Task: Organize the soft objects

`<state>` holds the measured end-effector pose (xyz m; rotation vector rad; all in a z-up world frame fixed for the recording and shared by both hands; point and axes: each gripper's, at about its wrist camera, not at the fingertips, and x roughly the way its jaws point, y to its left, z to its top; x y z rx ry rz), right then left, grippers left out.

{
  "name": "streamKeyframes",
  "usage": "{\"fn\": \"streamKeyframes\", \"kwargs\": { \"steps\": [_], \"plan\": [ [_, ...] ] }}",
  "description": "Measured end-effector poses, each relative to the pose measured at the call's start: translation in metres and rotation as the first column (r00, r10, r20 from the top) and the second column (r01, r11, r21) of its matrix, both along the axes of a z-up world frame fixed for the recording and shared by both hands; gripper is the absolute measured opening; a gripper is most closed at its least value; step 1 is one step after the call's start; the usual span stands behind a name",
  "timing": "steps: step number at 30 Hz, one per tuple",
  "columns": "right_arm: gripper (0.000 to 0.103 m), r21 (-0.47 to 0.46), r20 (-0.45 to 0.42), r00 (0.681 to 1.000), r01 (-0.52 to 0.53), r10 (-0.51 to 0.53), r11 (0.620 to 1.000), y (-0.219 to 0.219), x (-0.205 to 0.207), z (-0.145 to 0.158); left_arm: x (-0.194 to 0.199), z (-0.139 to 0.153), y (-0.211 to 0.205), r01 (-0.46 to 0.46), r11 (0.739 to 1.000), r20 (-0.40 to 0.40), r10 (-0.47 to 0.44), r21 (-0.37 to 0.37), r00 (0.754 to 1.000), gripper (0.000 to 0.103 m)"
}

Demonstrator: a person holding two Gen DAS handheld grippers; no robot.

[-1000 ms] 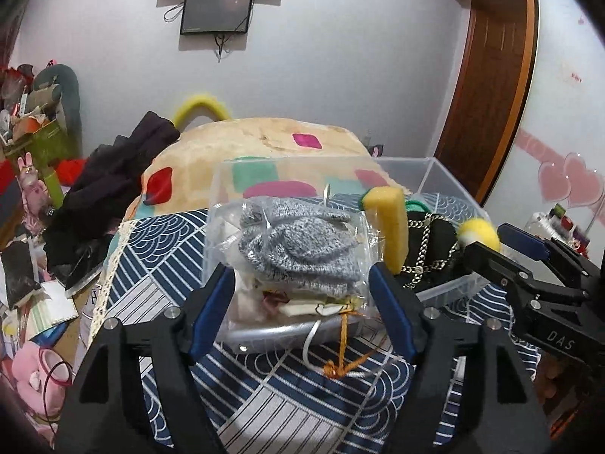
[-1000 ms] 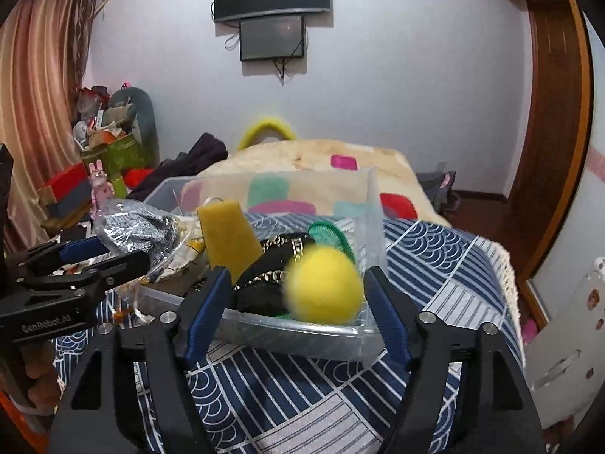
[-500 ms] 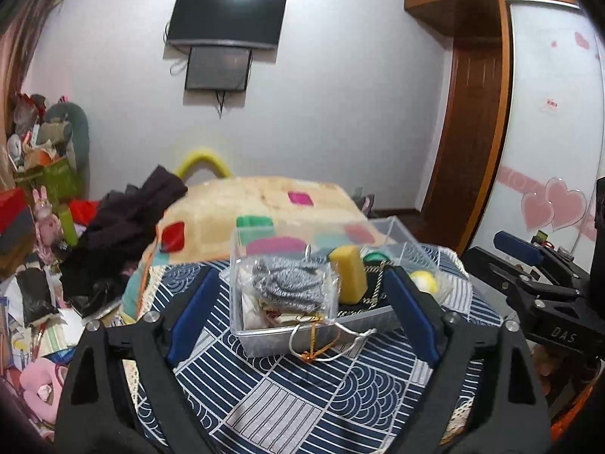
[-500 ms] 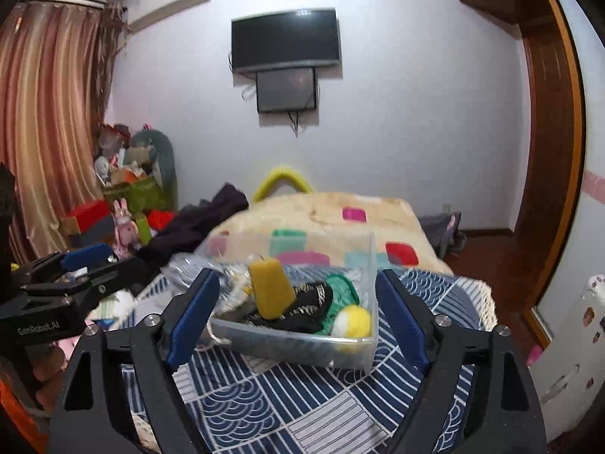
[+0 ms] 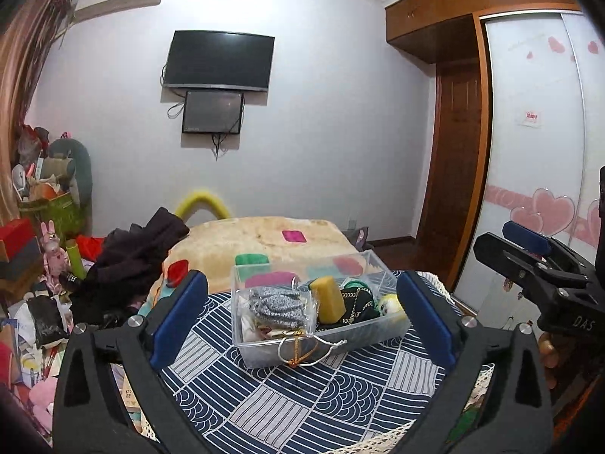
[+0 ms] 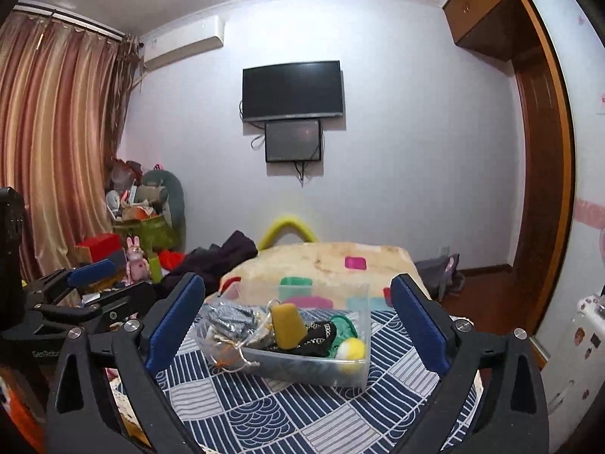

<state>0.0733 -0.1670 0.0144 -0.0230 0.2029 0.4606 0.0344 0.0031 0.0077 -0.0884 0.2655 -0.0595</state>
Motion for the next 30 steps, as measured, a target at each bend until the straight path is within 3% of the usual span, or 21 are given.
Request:
{"fn": "streamKeyframes", "kwargs": {
  "steps": [30],
  "plan": [
    [0.102, 0.010, 0.023, 1.000, -0.007, 0.007, 1.000, 0.0016, -0.0104, -0.0055, -0.0095, 0.0023, -0.0026, -0.009, 1.000, 0.027, 0.008, 0.006, 1.000, 0.103]
  ]
}}
